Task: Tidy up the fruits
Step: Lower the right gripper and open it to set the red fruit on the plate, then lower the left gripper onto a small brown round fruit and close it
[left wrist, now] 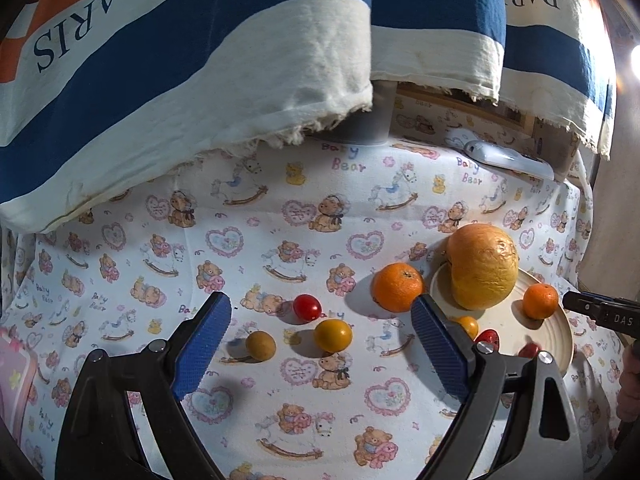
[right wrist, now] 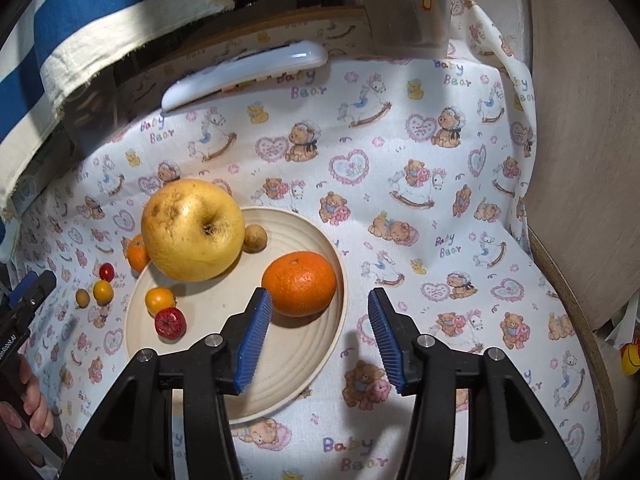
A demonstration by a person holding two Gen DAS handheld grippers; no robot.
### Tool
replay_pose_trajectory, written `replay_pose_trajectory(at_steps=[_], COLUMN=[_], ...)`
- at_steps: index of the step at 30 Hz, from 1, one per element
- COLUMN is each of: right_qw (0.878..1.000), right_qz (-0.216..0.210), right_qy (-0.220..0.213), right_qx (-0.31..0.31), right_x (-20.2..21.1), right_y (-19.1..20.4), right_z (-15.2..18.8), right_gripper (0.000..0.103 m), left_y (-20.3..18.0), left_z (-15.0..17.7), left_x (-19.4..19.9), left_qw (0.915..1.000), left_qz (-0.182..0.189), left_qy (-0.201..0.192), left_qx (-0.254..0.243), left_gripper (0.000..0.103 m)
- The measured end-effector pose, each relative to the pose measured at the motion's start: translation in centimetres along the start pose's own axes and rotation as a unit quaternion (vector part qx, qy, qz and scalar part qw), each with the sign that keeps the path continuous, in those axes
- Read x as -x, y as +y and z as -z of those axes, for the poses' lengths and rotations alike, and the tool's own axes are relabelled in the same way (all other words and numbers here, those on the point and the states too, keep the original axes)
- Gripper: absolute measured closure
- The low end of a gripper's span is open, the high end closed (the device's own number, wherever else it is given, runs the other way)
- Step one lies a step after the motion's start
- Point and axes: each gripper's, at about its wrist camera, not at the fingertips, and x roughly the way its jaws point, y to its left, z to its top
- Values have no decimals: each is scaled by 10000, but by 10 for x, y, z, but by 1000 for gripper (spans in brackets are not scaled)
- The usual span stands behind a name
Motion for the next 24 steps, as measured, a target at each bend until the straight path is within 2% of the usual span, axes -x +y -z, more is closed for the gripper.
replay_pose_trajectory(at_steps=[1, 5, 7, 11, 13, 15, 20, 23, 24], right_qw=[10000, 9993, 9986, 9969, 9957, 9947, 9941, 9941, 9940], right_qz=[-24, -40, -58, -59, -40, -33, 17, 64, 86], right_qy=[-71, -364, -525, -789, -921, -1031, -1081, -1075, -1073], right_qx=[-20, 10, 21, 10, -9, -22, 55, 163, 193], right_x=[2, 11, 16, 24, 28, 31, 30, 28, 27], right_y=[0, 3, 5, 6, 6, 6, 10, 14, 15], right_z=[0, 1, 1, 1, 1, 1, 4, 6, 7], right_gripper=[40, 39, 33, 30, 21, 19, 19, 18, 18], left_y=[1, 5, 7, 9, 11, 13, 22, 34, 41], left_z=[-1, -3, -3, -4, -5, -6, -8, -6, -4], left_x=[0, 3, 4, 3, 1, -2, -16, -34, -39], left_qw=[10000, 9999, 9998, 9997, 9997, 9998, 9997, 9959, 9945], left_qz=[0, -47, -56, -71, -96, -77, -97, -510, -451], left_qy=[-12, -119, -152, -175, -163, -112, 191, 666, 796], left_qx=[28, 65, 82, 131, 132, 130, 131, 332, 510], left_gripper=[12, 12, 12, 12, 12, 12, 11, 11, 11])
